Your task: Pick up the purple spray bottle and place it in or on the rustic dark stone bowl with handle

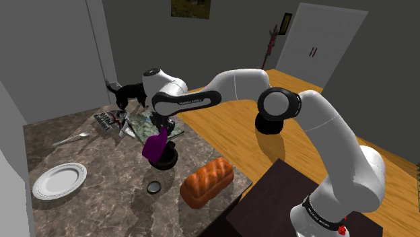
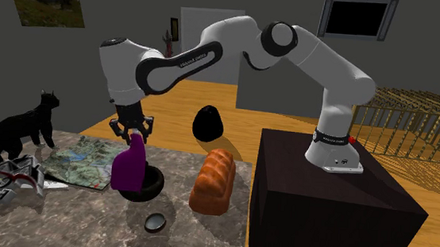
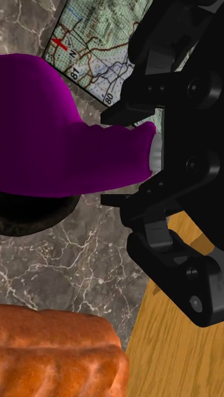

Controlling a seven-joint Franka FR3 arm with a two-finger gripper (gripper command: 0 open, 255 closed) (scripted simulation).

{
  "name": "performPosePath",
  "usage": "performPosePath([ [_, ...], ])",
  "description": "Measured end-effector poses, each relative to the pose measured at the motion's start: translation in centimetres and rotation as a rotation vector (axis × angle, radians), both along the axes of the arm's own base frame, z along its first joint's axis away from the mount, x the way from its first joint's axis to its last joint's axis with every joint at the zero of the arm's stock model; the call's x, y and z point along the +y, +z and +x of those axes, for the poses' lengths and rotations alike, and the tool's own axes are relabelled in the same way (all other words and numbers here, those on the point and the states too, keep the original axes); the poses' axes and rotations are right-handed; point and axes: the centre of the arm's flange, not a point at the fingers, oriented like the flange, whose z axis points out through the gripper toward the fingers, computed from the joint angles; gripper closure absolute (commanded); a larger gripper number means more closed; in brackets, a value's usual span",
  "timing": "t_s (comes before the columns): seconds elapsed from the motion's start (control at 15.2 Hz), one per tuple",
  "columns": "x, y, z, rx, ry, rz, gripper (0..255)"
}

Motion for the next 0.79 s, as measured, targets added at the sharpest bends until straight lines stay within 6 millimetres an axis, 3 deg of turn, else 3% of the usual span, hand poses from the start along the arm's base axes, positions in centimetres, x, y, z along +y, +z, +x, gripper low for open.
performPosePath([
  [0.2,-2.6,1.3,-0.8,-0.002,-0.001,0.000,255],
  [0.79,-3.2,-2.9,-0.8,-0.001,-0.001,-0.001,255],
])
